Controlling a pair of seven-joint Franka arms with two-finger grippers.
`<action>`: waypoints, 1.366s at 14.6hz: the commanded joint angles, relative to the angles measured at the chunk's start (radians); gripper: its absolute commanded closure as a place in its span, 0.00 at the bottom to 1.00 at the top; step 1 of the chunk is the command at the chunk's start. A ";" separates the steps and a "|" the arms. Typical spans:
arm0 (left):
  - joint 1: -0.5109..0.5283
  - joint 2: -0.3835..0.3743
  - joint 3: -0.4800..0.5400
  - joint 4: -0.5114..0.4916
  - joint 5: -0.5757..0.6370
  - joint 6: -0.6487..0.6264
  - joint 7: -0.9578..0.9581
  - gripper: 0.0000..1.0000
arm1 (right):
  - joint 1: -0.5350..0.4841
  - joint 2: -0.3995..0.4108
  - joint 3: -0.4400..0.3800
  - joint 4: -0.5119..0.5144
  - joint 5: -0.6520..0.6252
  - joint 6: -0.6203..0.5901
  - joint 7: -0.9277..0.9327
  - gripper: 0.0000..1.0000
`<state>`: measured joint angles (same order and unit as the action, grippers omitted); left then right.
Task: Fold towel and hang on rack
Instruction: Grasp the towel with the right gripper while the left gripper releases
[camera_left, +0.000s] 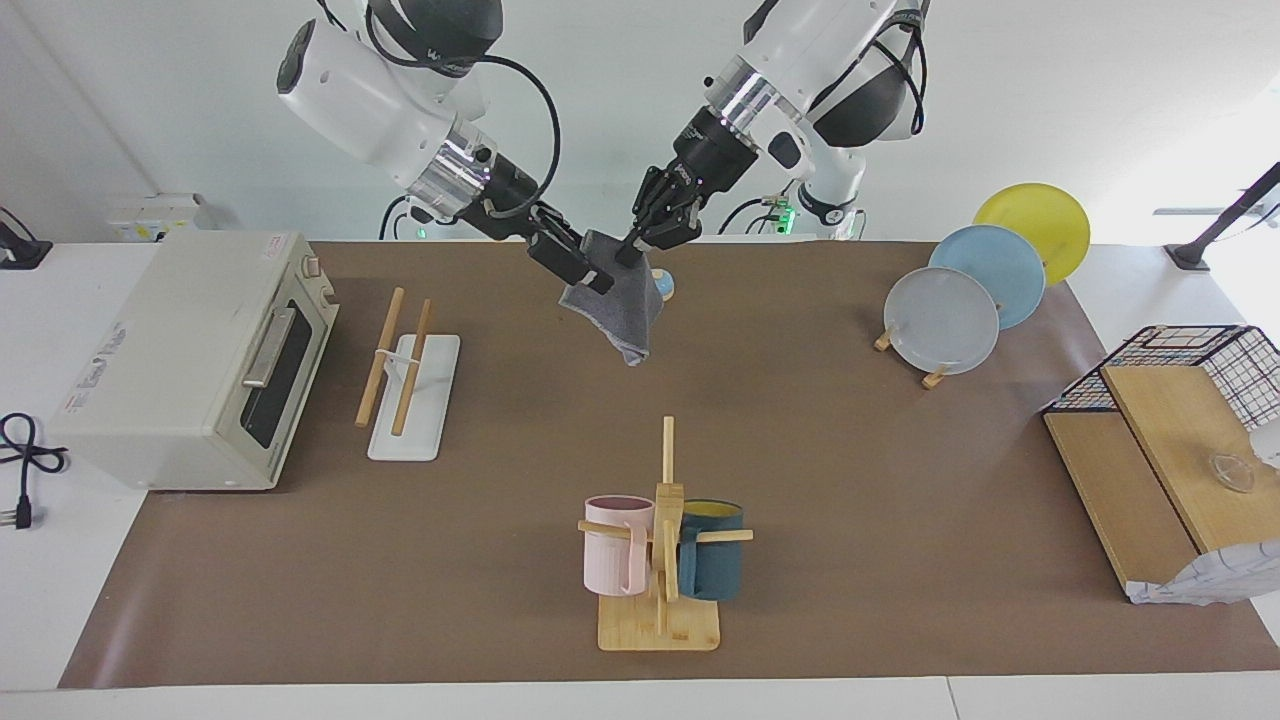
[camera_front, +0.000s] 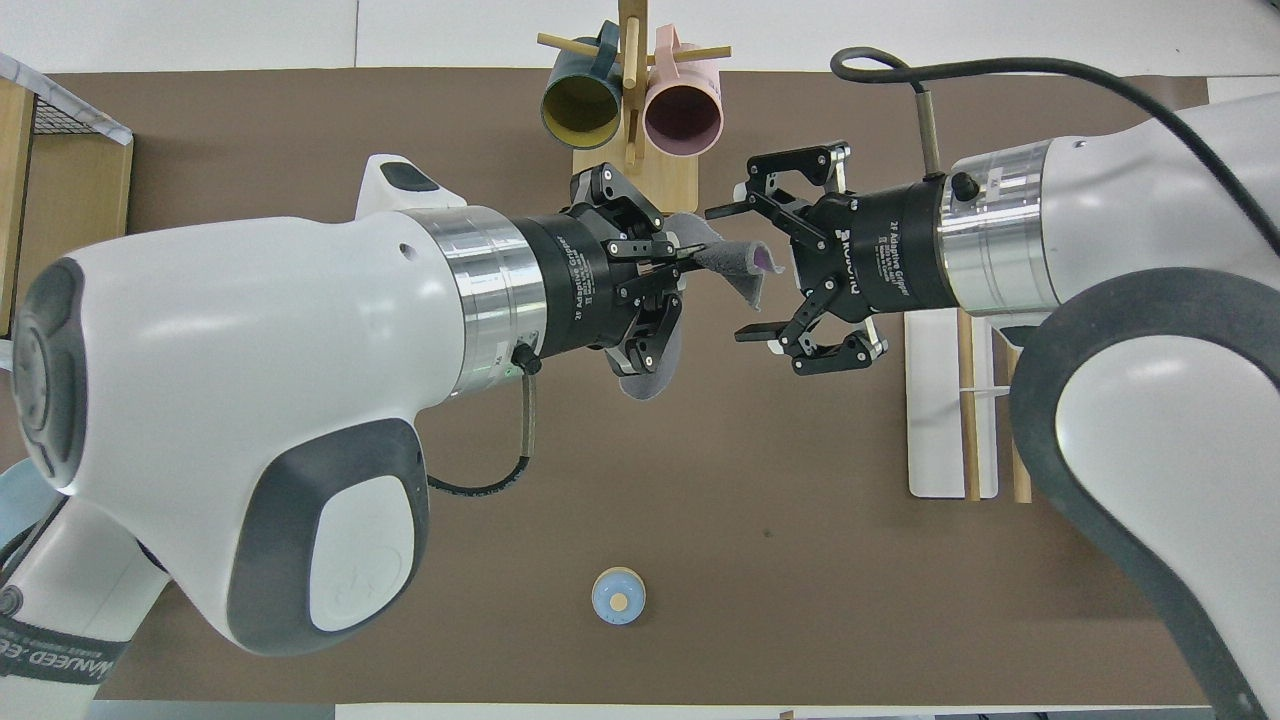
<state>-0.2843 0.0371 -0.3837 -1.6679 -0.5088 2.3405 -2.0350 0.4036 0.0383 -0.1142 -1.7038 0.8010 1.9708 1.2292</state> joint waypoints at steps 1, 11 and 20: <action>-0.013 -0.005 0.006 -0.012 -0.022 0.025 -0.008 1.00 | -0.002 -0.005 -0.002 -0.010 0.023 0.013 -0.031 0.63; -0.015 -0.006 0.006 -0.018 -0.020 0.025 -0.001 1.00 | -0.008 -0.006 -0.002 -0.013 0.053 0.019 -0.071 1.00; -0.038 -0.019 0.008 -0.041 -0.011 0.011 0.090 0.00 | -0.009 -0.032 -0.004 -0.080 -0.113 -0.001 -0.380 1.00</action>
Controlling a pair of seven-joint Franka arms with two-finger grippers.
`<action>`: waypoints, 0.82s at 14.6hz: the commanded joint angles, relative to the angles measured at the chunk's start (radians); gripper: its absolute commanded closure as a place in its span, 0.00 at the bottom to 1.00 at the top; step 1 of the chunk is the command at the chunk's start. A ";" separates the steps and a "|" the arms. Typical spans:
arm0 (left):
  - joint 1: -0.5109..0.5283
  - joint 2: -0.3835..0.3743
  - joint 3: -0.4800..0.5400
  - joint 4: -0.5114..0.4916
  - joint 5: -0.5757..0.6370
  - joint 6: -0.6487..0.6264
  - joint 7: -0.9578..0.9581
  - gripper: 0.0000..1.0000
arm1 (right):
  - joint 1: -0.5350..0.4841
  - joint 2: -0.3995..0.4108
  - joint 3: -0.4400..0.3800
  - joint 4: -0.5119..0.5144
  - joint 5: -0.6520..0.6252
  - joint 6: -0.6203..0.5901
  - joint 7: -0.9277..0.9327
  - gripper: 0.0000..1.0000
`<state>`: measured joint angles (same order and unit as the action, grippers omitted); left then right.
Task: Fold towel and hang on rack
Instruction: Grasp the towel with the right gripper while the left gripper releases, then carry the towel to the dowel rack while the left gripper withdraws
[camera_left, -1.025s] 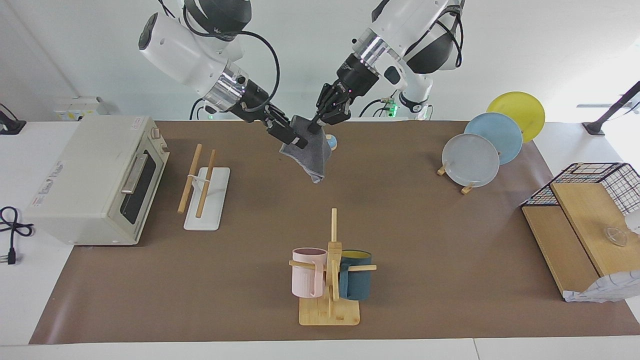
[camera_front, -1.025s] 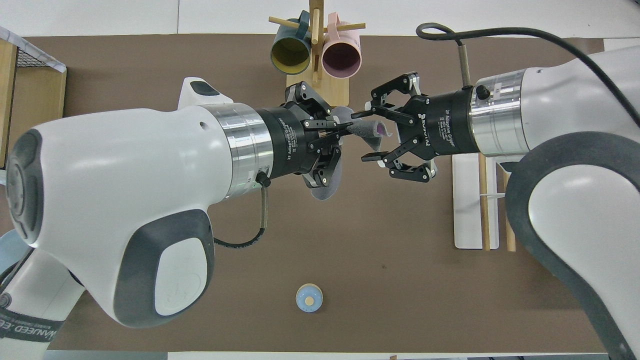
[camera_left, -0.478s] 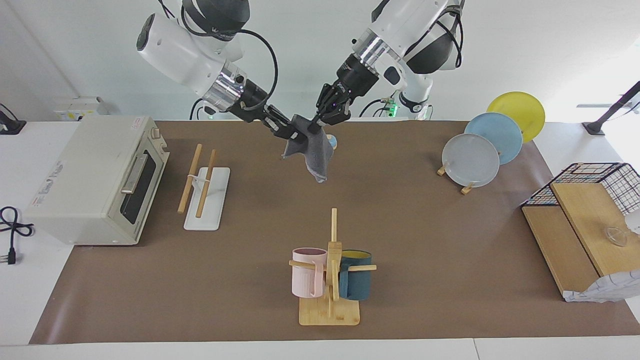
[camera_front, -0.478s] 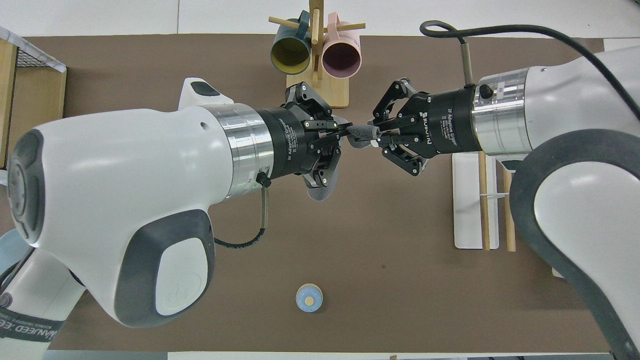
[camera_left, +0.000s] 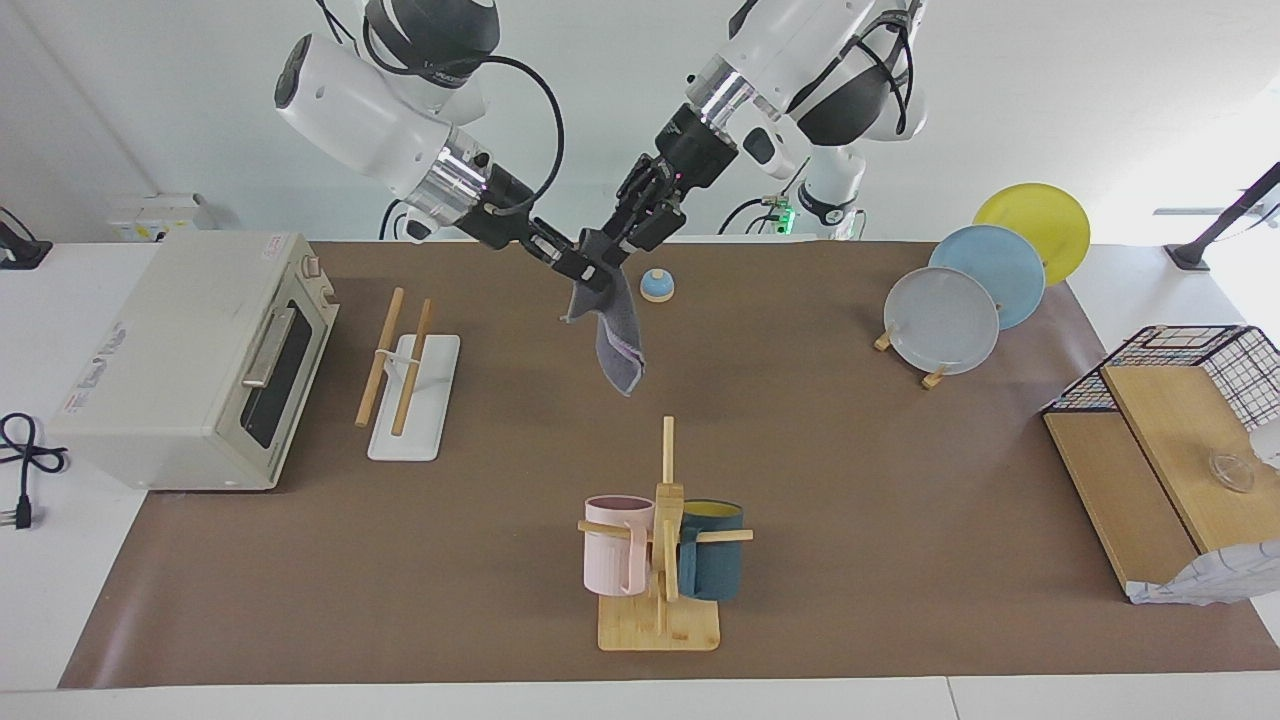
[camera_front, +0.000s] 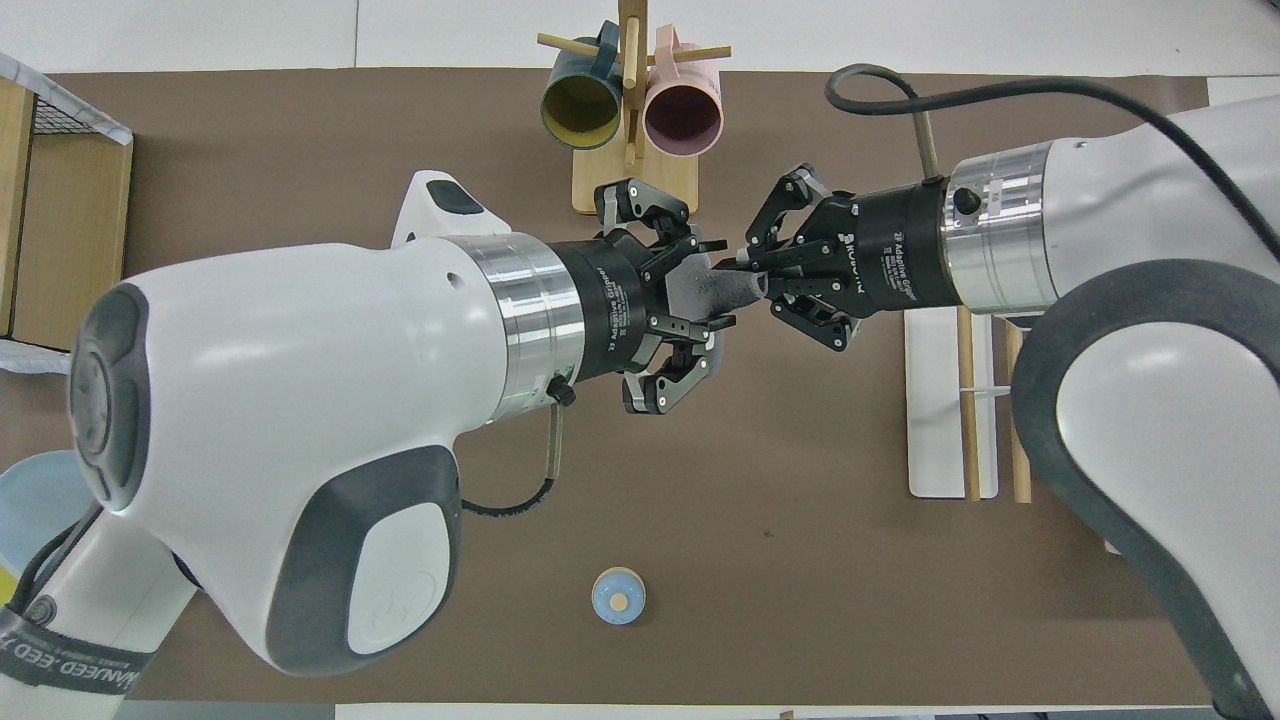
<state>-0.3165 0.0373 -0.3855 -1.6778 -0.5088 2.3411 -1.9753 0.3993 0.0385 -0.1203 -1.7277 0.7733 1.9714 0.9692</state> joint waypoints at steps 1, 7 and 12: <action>-0.001 -0.020 0.010 -0.039 -0.011 0.007 0.041 0.00 | -0.005 -0.048 0.002 -0.091 -0.139 -0.002 -0.204 1.00; 0.056 -0.085 0.017 -0.167 -0.013 -0.046 0.309 0.00 | -0.095 -0.112 -0.001 -0.223 -0.380 -0.061 -0.605 1.00; 0.189 -0.096 0.019 -0.189 -0.020 -0.215 0.660 0.00 | -0.167 -0.120 -0.001 -0.242 -0.532 -0.098 -0.629 1.00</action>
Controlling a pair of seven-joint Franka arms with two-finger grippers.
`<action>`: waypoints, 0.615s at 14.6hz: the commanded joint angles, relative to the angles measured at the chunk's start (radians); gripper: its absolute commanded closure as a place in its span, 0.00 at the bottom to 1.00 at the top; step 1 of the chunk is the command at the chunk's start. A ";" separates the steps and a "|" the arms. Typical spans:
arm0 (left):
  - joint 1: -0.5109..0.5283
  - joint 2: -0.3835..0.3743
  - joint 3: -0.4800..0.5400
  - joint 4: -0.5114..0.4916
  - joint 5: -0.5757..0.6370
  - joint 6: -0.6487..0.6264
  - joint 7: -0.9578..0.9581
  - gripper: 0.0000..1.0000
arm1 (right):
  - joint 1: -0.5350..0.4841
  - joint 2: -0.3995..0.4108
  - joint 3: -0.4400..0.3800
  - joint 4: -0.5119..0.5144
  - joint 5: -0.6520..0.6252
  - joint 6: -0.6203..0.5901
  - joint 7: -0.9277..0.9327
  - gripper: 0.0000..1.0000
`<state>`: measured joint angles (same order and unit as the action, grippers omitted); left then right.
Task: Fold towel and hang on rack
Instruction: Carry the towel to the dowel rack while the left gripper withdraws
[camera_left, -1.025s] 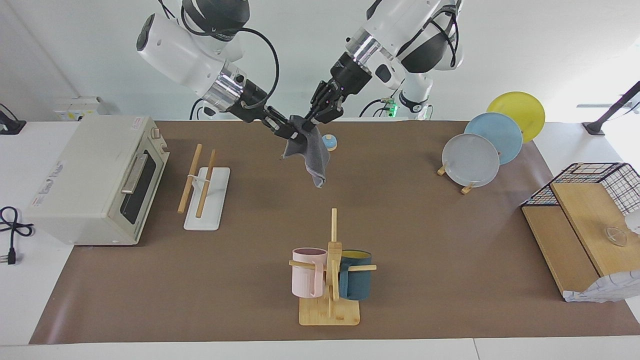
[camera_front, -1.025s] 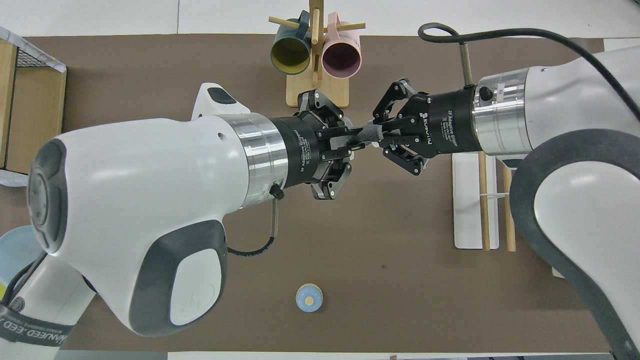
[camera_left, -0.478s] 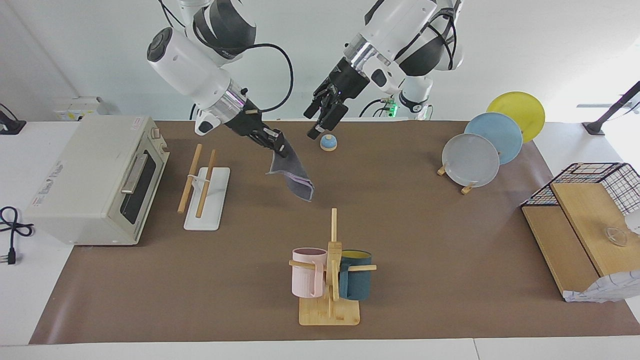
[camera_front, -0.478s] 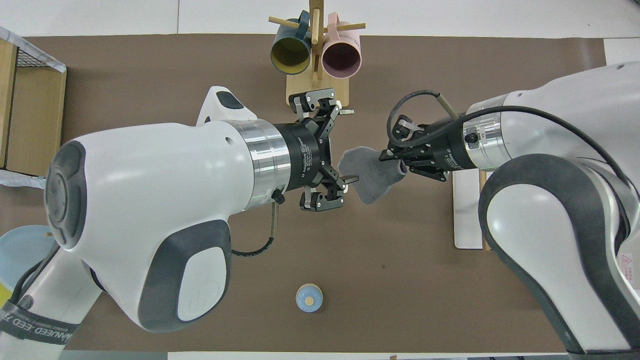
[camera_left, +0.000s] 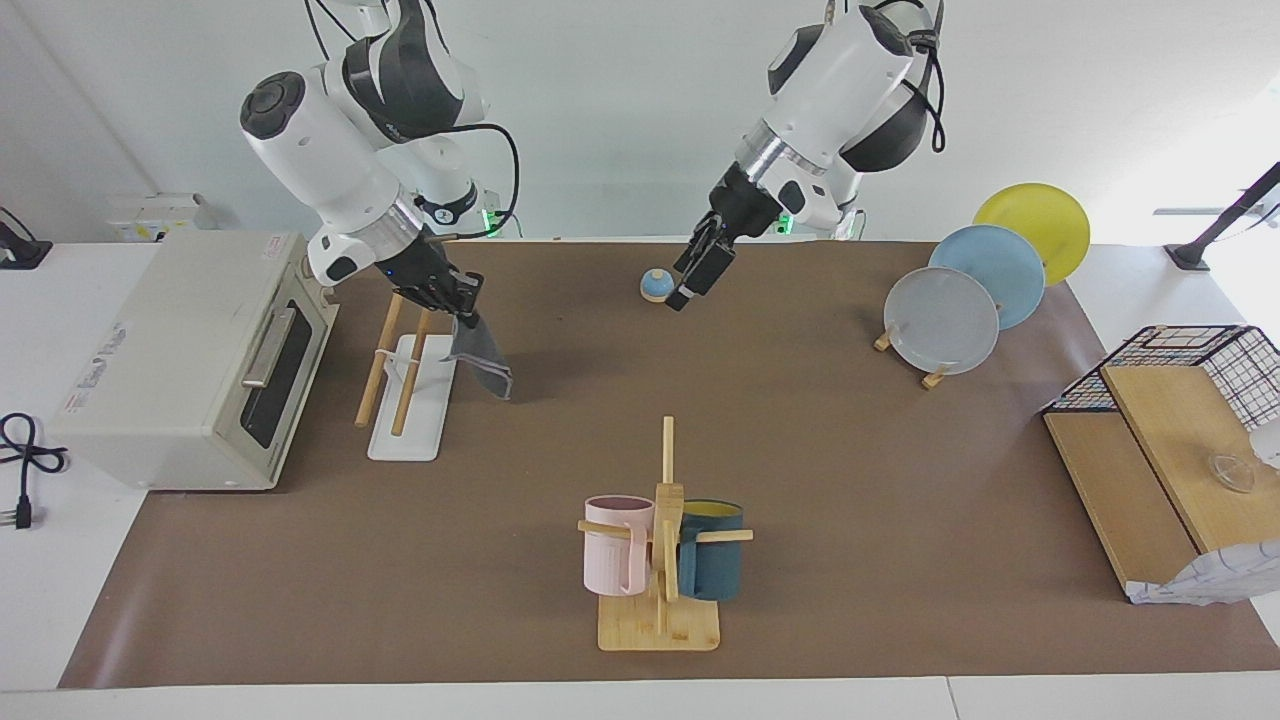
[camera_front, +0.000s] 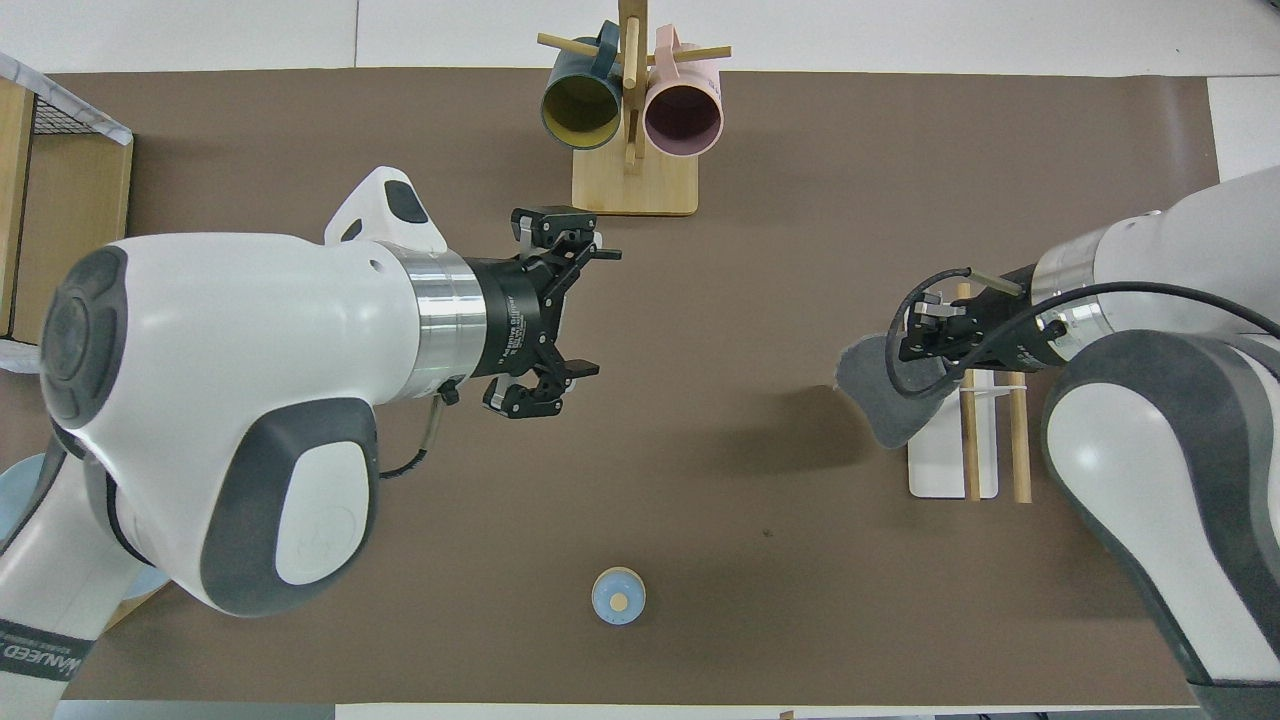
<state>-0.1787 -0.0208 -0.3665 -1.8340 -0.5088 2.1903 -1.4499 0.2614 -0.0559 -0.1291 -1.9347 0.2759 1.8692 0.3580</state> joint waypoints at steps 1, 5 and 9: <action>0.083 -0.036 0.000 -0.033 -0.020 -0.093 0.211 0.00 | -0.062 -0.045 0.008 -0.071 -0.035 0.011 -0.022 1.00; 0.172 -0.027 0.001 -0.051 -0.019 -0.150 0.490 0.00 | -0.084 -0.053 0.008 -0.098 -0.035 0.042 -0.016 1.00; 0.249 0.001 0.008 -0.080 0.005 -0.155 0.797 0.00 | -0.058 -0.048 0.012 -0.092 -0.032 0.057 0.083 1.00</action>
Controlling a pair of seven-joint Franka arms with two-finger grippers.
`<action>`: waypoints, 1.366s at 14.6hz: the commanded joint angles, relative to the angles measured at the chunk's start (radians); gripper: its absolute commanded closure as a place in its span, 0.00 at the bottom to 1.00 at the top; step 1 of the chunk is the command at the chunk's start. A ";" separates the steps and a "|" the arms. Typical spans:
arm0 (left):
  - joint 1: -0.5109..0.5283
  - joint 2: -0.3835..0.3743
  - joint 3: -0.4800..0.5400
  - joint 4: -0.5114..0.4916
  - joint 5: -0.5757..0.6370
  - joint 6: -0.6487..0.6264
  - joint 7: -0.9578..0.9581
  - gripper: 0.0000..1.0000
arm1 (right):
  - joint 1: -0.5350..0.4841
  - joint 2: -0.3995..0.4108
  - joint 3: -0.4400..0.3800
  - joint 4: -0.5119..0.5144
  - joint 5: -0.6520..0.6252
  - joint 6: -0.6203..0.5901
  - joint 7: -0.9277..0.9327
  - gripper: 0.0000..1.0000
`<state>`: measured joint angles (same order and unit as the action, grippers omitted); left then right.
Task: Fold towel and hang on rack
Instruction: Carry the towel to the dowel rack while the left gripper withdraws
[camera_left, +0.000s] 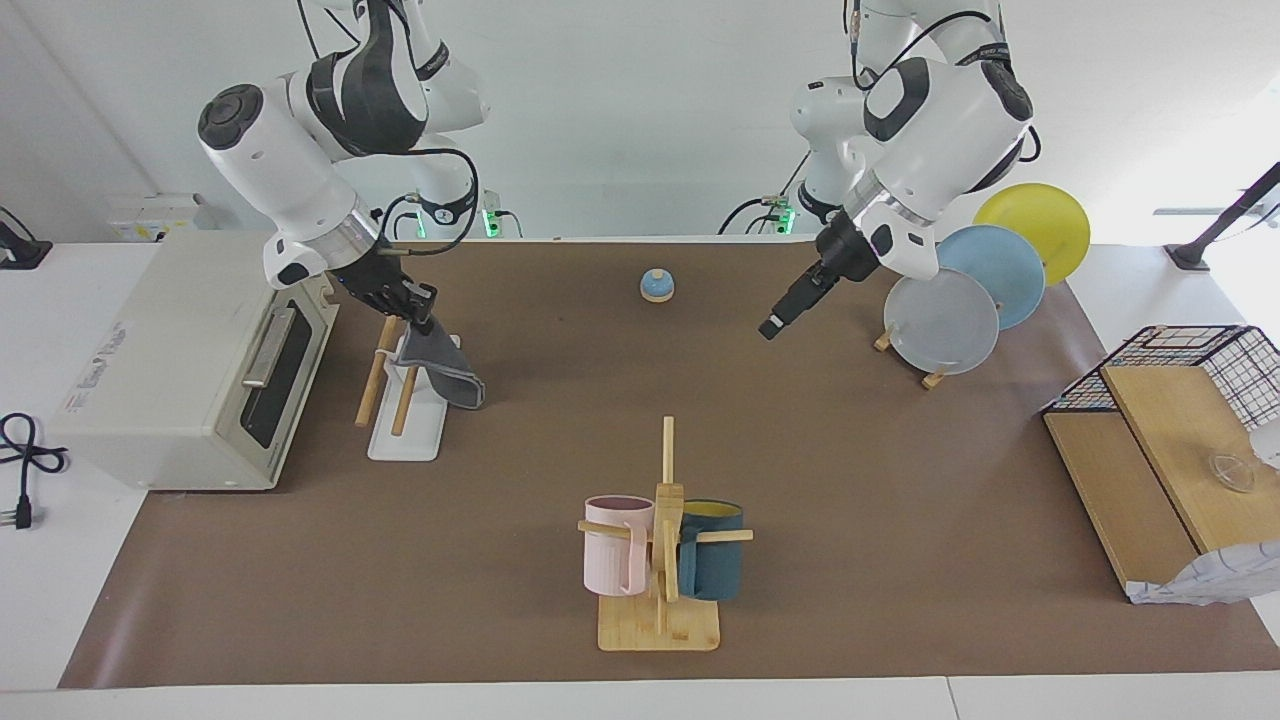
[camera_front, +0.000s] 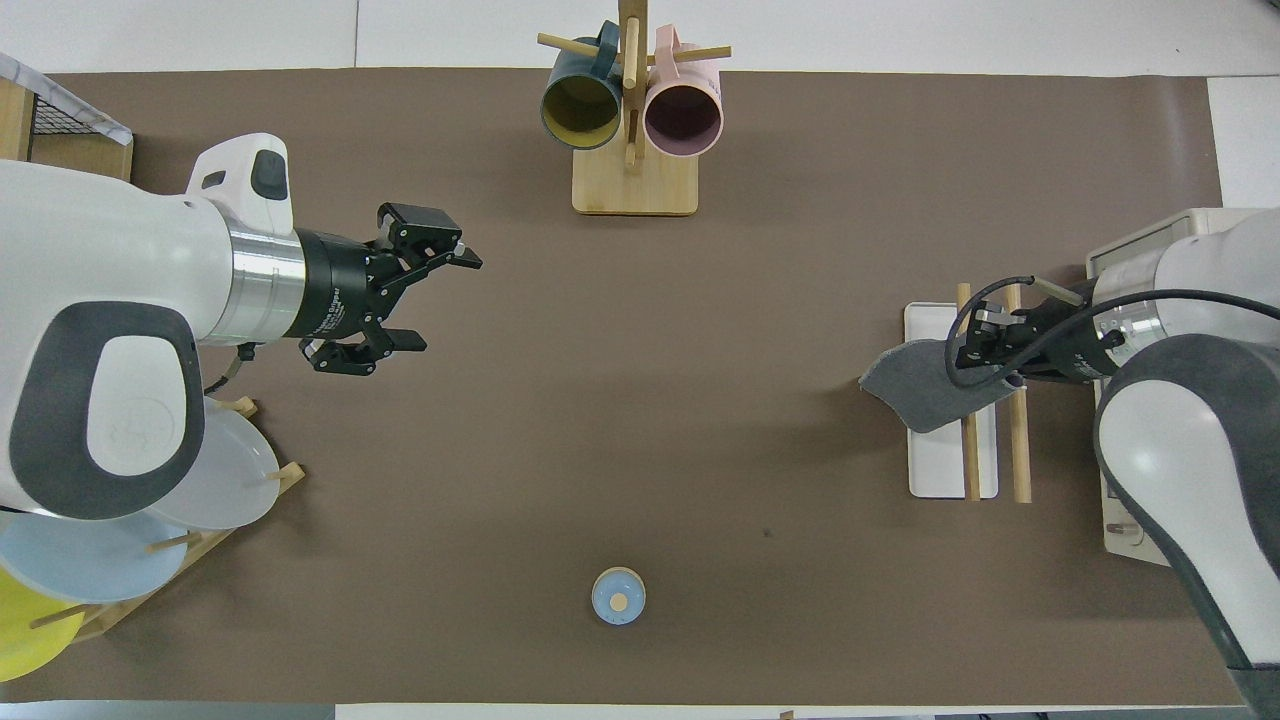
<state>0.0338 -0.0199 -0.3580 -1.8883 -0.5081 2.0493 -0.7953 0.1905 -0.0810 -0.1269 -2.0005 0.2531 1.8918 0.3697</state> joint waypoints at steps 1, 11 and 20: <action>0.061 0.006 -0.001 -0.026 0.043 -0.021 0.228 0.00 | 0.051 -0.020 0.010 -0.023 -0.003 0.059 0.140 1.00; 0.179 0.067 -0.001 -0.012 0.427 -0.067 0.784 0.00 | -0.187 -0.037 -0.002 -0.056 -0.017 -0.045 -0.188 1.00; 0.170 0.149 -0.001 0.252 0.617 -0.356 0.803 0.00 | -0.201 -0.051 -0.002 -0.090 -0.158 -0.002 -0.394 1.00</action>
<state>0.2059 0.0966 -0.3541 -1.7032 0.0687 1.7529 -0.0029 0.0050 -0.0972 -0.1388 -2.0419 0.1202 1.8555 0.0069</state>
